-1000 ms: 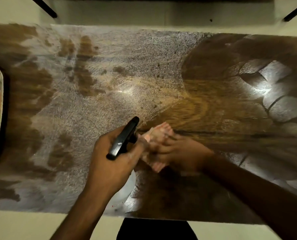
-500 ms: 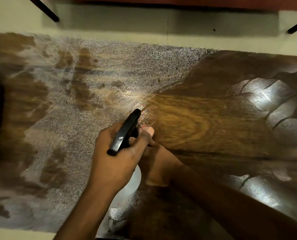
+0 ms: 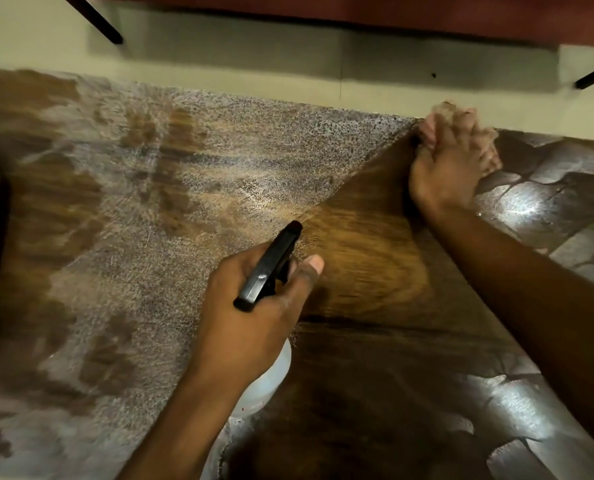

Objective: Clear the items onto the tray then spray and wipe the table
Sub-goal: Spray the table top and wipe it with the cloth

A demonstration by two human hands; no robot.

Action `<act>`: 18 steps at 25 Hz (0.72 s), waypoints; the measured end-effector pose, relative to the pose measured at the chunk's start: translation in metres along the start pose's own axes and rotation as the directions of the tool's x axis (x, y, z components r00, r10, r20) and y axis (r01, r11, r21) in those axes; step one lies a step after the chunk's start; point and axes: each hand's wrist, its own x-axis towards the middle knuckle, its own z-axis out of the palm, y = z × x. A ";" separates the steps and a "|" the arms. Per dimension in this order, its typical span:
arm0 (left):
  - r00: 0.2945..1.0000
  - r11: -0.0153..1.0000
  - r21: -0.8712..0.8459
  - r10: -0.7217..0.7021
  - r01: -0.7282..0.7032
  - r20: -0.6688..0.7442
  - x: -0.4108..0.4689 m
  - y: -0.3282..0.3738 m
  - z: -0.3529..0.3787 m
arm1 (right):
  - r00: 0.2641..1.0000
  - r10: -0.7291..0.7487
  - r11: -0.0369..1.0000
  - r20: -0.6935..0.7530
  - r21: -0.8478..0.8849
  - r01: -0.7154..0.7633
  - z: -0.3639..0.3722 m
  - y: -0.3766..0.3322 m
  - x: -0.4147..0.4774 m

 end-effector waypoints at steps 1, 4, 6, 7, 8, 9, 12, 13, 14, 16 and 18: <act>1.000 1.000 -0.021 -0.003 0.003 -0.006 0.001 0.000 -0.001 | 1.000 -0.021 1.000 0.014 -0.016 0.021 0.011 -0.021 -0.012; 0.999 0.999 -0.051 -0.017 0.015 -0.031 0.006 0.001 -0.006 | 0.831 -0.519 0.844 0.200 -0.033 0.536 0.040 -0.066 -0.075; 0.999 0.999 -0.044 -0.025 0.023 -0.036 0.007 0.002 -0.009 | 0.429 -0.837 0.468 0.341 0.038 0.883 0.048 -0.068 -0.105; 0.999 0.999 -0.033 -0.026 0.025 -0.036 0.008 0.003 -0.012 | 0.206 -0.905 0.254 0.373 0.086 0.963 0.045 -0.064 -0.104; 0.999 0.999 -0.026 -0.024 0.023 -0.035 0.008 0.003 -0.014 | 0.037 -0.904 0.100 0.426 0.127 0.987 0.038 -0.057 -0.090; 0.999 1.000 -0.019 -0.020 0.019 -0.035 0.009 0.003 -0.017 | -0.018 -0.872 0.056 0.489 0.136 0.989 0.031 -0.046 -0.072; 0.999 1.000 -0.014 -0.015 0.014 -0.046 0.007 -0.001 -0.025 | 0.428 -0.771 0.466 0.472 -0.041 0.884 0.010 -0.010 -0.006; 0.998 1.000 -0.018 -0.021 0.020 -0.059 0.005 -0.003 -0.029 | 0.647 -0.674 0.673 0.357 -0.066 0.737 0.005 -0.006 0.010; 0.997 1.000 -0.014 -0.028 0.027 -0.077 0.004 -0.005 -0.032 | 0.827 -0.515 0.843 0.226 -0.044 0.537 0.003 -0.012 0.019; 0.992 0.999 0.006 -0.036 0.037 -0.124 0.000 -0.009 -0.038 | 0.983 -0.172 0.985 0.069 0.019 0.171 0.013 -0.050 0.011; 0.987 0.999 0.010 -0.045 0.047 -0.154 -0.004 -0.012 -0.045 | 0.977 -0.184 0.983 0.106 0.011 0.184 0.030 -0.091 -0.022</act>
